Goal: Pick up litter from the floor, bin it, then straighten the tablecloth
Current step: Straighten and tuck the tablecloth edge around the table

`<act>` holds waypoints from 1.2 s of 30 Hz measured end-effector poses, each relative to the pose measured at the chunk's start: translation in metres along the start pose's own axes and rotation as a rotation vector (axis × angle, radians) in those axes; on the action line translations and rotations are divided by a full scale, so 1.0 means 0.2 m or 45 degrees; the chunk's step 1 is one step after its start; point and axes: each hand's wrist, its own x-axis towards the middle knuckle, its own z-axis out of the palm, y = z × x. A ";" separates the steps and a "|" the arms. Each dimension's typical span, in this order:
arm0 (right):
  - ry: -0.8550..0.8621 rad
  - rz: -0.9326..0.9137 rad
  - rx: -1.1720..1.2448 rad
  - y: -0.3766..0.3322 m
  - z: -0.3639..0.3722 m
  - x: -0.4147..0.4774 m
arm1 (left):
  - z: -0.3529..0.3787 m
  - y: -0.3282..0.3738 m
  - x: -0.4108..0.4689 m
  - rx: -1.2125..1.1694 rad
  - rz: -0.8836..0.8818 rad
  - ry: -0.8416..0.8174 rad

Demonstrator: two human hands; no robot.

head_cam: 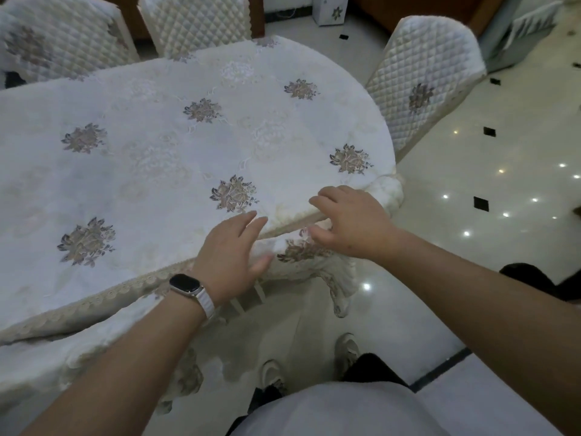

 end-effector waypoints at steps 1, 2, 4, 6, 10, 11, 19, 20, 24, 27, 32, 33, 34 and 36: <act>0.024 0.030 0.020 0.04 -0.02 -0.03 | 0.00 0.04 0.04 0.002 0.029 -0.003; 0.050 0.056 0.038 0.07 -0.03 -0.05 | -0.01 0.07 0.08 0.004 0.051 -0.007; 0.099 0.104 0.059 0.15 -0.06 -0.10 | 0.00 0.14 0.16 0.014 0.086 -0.014; 0.135 0.144 0.056 0.22 -0.08 -0.14 | 0.00 0.21 0.24 0.034 0.105 -0.023; 0.190 0.216 0.067 0.42 -0.12 -0.18 | 0.01 0.38 0.39 0.066 0.116 -0.011; 0.204 0.236 0.078 0.47 -0.14 -0.19 | 0.02 0.43 0.44 0.076 0.128 -0.010; 0.219 0.313 0.078 1.05 -0.26 -0.30 | 0.10 0.90 0.84 0.116 0.165 0.008; 0.219 0.325 0.079 1.13 -0.27 -0.32 | 0.12 0.96 0.90 0.122 0.171 0.007; 0.234 0.345 0.113 1.43 -0.31 -0.39 | 0.19 1.21 1.12 0.129 0.194 0.004; 0.263 0.377 0.118 1.65 -0.34 -0.46 | 0.25 1.39 1.27 0.124 0.232 0.005; 0.304 0.427 0.104 1.99 -0.35 -0.54 | 0.36 1.61 1.54 0.121 0.283 -0.020; 0.315 0.434 0.108 2.04 -0.35 -0.54 | 0.38 1.65 1.59 0.125 0.294 -0.025; 0.319 0.443 0.109 2.10 -0.35 -0.54 | 0.39 1.68 1.65 0.125 0.309 -0.024; 0.303 0.460 0.108 2.20 -0.35 -0.52 | 0.43 1.72 1.76 0.113 0.337 -0.005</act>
